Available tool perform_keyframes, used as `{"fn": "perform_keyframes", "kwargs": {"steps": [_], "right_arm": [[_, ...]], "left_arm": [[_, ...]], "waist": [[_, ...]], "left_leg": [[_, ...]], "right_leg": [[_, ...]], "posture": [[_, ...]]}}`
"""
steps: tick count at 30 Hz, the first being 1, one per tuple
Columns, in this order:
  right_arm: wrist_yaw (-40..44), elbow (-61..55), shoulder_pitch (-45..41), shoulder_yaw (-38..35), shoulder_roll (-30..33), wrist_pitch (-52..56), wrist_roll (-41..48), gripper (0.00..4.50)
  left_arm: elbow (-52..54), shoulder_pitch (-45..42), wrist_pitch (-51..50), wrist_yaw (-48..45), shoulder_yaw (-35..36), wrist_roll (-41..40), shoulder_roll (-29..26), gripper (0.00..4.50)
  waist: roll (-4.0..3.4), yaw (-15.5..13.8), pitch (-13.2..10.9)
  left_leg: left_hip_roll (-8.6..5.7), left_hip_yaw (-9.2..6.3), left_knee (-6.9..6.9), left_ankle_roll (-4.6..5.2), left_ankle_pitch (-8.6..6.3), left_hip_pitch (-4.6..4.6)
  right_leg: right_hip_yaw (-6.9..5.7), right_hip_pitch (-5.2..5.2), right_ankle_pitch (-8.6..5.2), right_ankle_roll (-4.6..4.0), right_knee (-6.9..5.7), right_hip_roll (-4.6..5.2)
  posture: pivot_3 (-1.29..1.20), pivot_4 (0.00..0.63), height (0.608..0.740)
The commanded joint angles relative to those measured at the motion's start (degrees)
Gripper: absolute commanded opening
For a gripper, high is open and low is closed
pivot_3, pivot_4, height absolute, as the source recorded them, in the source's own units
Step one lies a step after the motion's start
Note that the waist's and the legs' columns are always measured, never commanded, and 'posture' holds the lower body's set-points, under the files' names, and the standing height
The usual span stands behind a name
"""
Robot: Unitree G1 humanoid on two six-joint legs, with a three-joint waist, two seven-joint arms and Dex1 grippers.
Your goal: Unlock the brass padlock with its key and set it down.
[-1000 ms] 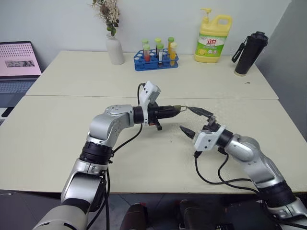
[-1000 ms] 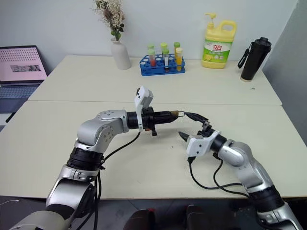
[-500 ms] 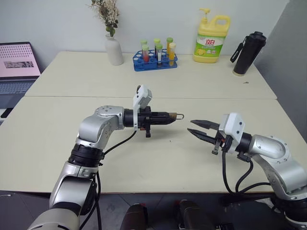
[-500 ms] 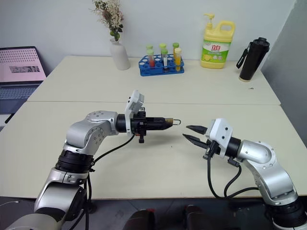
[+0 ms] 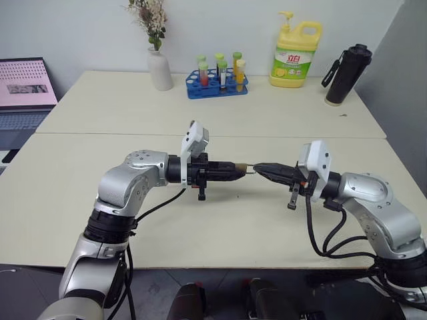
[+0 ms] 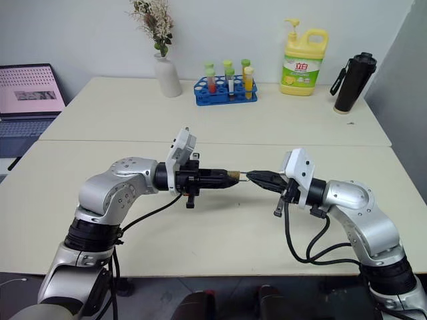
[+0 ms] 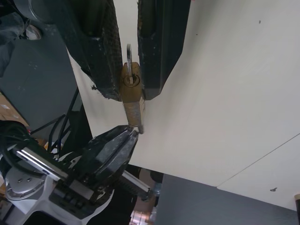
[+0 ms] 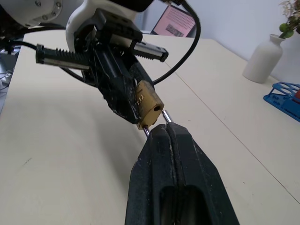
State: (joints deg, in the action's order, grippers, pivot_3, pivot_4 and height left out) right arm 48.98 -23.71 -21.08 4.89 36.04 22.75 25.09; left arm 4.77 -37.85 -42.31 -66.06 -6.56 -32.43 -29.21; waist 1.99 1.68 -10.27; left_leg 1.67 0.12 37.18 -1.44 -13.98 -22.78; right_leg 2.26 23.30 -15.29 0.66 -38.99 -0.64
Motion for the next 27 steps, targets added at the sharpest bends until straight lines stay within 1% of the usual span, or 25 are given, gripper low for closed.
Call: {"fn": "perform_keyframes", "kwargs": {"steps": [1,8,18,23,27], "right_arm": [[1.19,0.02,-1.43,0.01,-0.12,-1.93,-0.76,0.0],[3.49,1.09,-2.45,1.16,-0.43,-2.38,-1.25,0.0],[7.84,2.66,-3.15,2.55,0.1,-2.0,-1.13,0.0],[8.25,3.34,-2.92,2.59,0.07,-2.38,-1.66,0.0],[6.66,3.97,-2.73,2.29,0.15,-1.97,-3.24,0.0]], "left_arm": [[3.44,0.0,-0.56,-0.41,1.4,-2.17,-1.09,0.15],[4.77,0.31,-0.95,-2.06,0.71,-3.46,-2.73,0.15],[4.46,-0.27,-3.11,-2.31,1.35,-5.91,-2.87,0.15],[4.41,0.03,-3.57,-1.88,1.55,-6.01,-3.07,0.15],[4.04,0.21,-4.45,-0.82,2.13,-6.53,-2.8,0.15]], "waist": [[0.0,0.01,0.0],[0.0,0.01,0.0],[0.0,0.01,0.0],[0.0,0.01,0.0],[0.0,0.01,0.0]], "left_leg": [[0.0,0.0,0.0,0.0,0.0,0.0],[0.0,0.0,0.0,0.0,0.0,0.0],[0.01,0.0,0.0,0.0,0.0,0.0],[0.01,0.0,-0.01,0.0,0.0,0.0],[0.0,0.01,-0.01,0.0,0.0,0.0]], "right_leg": [[0.0,0.0,0.0,0.0,0.0,0.0],[0.0,0.01,0.0,0.0,0.0,-0.01],[0.0,0.01,-0.01,0.01,0.0,-0.01],[0.0,0.01,0.0,0.0,0.0,-0.01],[0.01,0.01,0.0,0.01,0.0,-0.01]], "posture": [[0.0,0.15,0.74],[0.0,0.15,0.74],[0.0,0.15,0.74],[0.0,0.15,0.74],[0.0,0.15,0.74]]}}
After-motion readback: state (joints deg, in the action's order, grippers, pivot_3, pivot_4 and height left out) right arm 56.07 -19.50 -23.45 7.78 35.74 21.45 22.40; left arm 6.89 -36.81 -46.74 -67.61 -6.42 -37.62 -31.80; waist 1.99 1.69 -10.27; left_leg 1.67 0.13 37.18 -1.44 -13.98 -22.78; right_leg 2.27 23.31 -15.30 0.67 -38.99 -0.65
